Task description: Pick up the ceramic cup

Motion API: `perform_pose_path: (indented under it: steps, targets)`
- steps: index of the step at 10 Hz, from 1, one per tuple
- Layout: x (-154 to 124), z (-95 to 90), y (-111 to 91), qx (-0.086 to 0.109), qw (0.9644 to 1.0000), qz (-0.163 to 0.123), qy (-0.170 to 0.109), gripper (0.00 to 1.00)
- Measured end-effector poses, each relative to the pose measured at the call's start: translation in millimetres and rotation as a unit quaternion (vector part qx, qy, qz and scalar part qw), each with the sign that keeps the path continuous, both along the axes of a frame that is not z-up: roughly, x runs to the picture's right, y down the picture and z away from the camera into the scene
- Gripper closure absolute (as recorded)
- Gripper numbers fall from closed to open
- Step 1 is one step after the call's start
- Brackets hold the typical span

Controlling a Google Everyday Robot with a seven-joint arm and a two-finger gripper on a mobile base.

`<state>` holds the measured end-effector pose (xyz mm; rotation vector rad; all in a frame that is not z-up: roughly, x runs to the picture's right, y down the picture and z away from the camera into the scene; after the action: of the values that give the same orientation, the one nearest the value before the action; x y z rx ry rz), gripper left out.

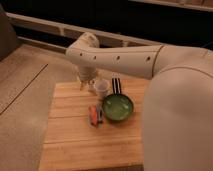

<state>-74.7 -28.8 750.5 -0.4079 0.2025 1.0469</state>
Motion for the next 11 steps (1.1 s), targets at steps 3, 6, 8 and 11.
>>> perform_pose_path:
  steps: [3, 6, 8, 11]
  targets:
    - [25, 35.4, 0, -0.005, 0.9998, 0.002, -0.019, 0.35]
    - [36, 73.6, 8, -0.024, 0.9984, 0.019, -0.048, 0.35]
    - [40, 94.3, 17, -0.042, 0.9967, 0.025, -0.065, 0.35]
    - [44, 118.6, 25, -0.072, 0.9932, 0.028, -0.088, 0.35]
